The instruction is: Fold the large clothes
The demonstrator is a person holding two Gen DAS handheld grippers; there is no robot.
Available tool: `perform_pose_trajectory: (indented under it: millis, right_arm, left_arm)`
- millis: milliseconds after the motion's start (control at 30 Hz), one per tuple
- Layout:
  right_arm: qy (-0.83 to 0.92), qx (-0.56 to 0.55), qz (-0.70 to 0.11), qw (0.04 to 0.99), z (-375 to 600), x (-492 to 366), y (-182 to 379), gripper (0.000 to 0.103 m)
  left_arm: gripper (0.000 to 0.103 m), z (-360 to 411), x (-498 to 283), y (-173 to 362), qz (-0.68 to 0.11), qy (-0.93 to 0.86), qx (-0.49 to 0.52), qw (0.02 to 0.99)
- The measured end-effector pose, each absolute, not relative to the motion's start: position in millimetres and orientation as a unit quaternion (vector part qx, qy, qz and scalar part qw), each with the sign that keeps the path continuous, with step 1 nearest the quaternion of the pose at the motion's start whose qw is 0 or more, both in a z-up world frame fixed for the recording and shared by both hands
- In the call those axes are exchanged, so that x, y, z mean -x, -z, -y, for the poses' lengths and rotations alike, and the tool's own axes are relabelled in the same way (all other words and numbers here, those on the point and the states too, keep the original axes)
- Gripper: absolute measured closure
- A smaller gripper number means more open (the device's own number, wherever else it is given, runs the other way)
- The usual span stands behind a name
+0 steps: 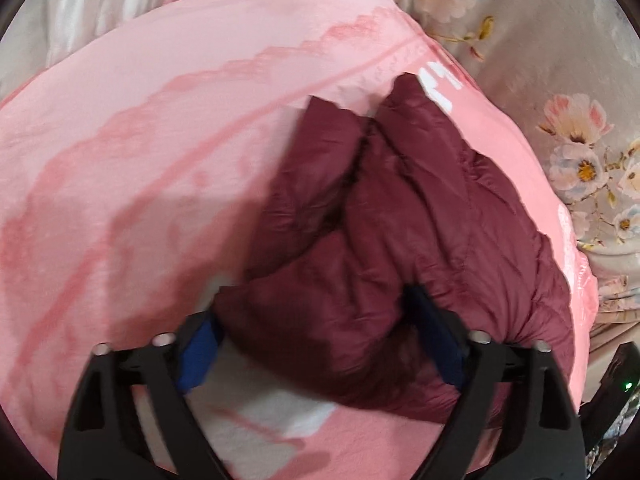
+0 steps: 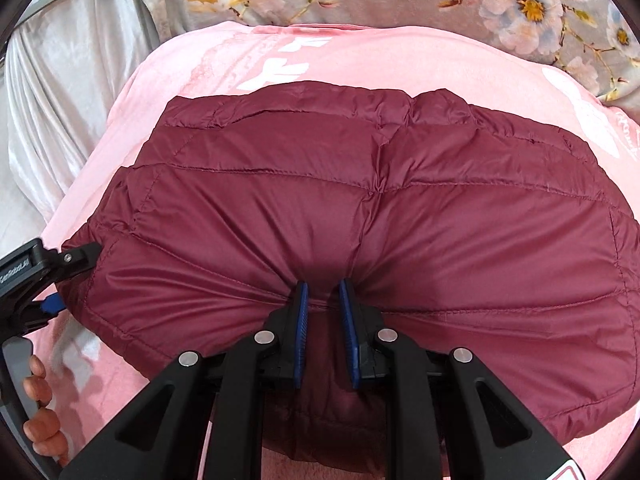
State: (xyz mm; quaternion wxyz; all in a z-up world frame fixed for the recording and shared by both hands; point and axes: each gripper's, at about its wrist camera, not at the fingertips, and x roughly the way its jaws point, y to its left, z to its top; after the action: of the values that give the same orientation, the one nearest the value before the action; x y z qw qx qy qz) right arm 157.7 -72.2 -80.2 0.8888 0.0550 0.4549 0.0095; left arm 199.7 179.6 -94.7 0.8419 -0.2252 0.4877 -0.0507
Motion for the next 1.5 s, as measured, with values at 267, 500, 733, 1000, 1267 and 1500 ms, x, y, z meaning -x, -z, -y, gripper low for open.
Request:
perform_pose_trajectory:
  millis: [267, 500, 733, 1000, 1267, 1500]
  right_arm:
    - [-0.016, -0.091, -0.446, 0.89, 88.3, -114.4, 49.4, 0.093]
    - [-0.028, -0.103, -0.471, 0.876, 96.3, -111.7, 72.0, 0.095]
    - [0.007, -0.139, -0.439, 0.888, 151.8, -58.4, 29.4, 0.096]
    - [0.133, -0.197, -0.433, 0.87, 257.6, 15.7, 33.0, 0.095]
    - [0.17, -0.217, -0.417, 0.866, 290.9, 34.6, 29.6, 0.094]
    - [0.127, -0.229, -0.346, 0.901, 311.3, 2.4, -30.0, 0.08]
  left_arm:
    - [0.088, -163.9, -194.0, 40.4, -0.448, 0.134, 0.242, 0.85]
    - [0.089, -92.1, -173.0, -40.8, -0.391, 0.235, 0.176, 0.872]
    - [0.089, 27.1, -150.8, -86.0, -0.363, 0.326, 0.078, 0.87]
    - [0.089, 186.7, -141.5, -28.5, -0.429, 0.378, -0.03, 0.82]
    - [0.074, 251.7, -130.9, 32.8, -0.482, 0.361, -0.082, 0.794]
    - [0.041, 190.4, -147.1, -61.8, -0.42, 0.423, 0.032, 0.802]
